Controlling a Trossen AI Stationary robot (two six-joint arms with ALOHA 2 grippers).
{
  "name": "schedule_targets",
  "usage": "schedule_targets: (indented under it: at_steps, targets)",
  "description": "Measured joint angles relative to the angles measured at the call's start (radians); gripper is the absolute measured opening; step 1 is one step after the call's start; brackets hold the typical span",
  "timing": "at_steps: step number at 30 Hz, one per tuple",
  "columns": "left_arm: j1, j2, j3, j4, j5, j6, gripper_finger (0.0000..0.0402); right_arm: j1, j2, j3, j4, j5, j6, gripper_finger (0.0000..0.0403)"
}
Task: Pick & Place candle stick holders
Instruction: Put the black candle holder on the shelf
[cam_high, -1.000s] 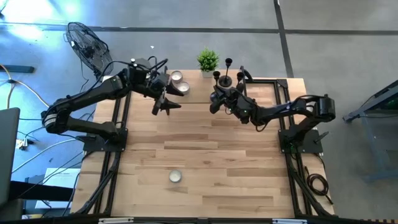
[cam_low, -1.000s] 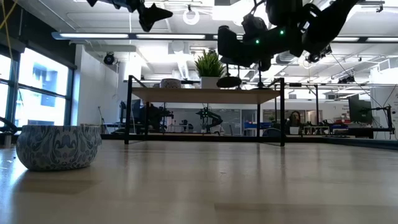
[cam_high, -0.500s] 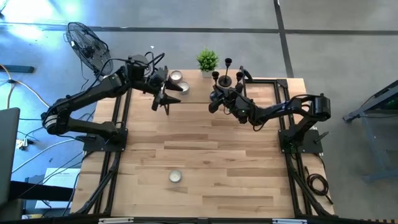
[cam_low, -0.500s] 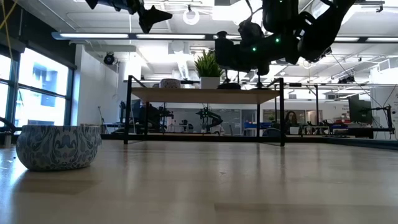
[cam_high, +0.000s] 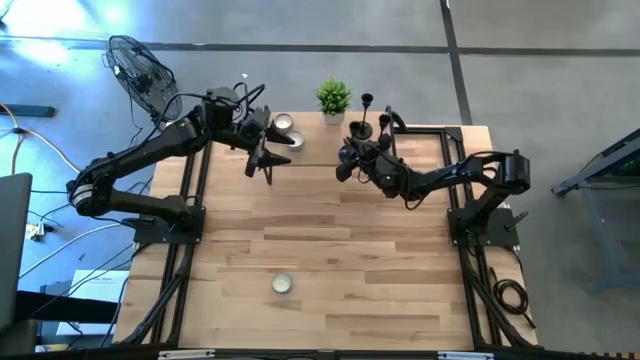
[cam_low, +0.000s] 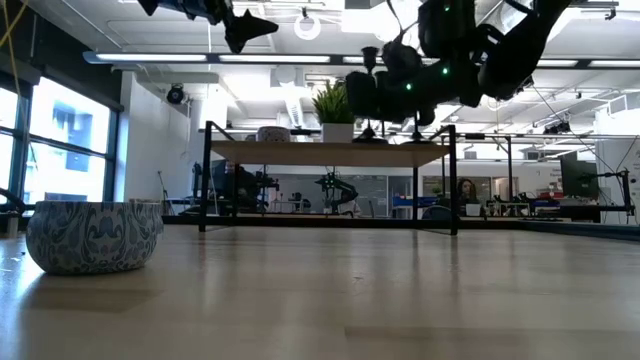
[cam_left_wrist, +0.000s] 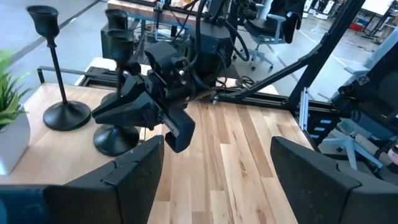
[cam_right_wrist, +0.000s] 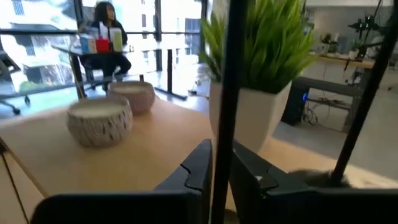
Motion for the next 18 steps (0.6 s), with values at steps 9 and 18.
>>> schedule_targets:
  at_steps: [9, 18]
  targets:
    - [0.000, 0.000, 0.000, 0.001, 0.000, 0.000, 0.0289, 0.000, 0.000, 0.000, -0.009, -0.010, 0.023, 0.0041]
    - [0.000, 0.000, 0.000, -0.001, 0.014, 0.000, 0.0289, 0.000, -0.001, 0.000, 0.010, -0.028, 0.024, 0.0069]
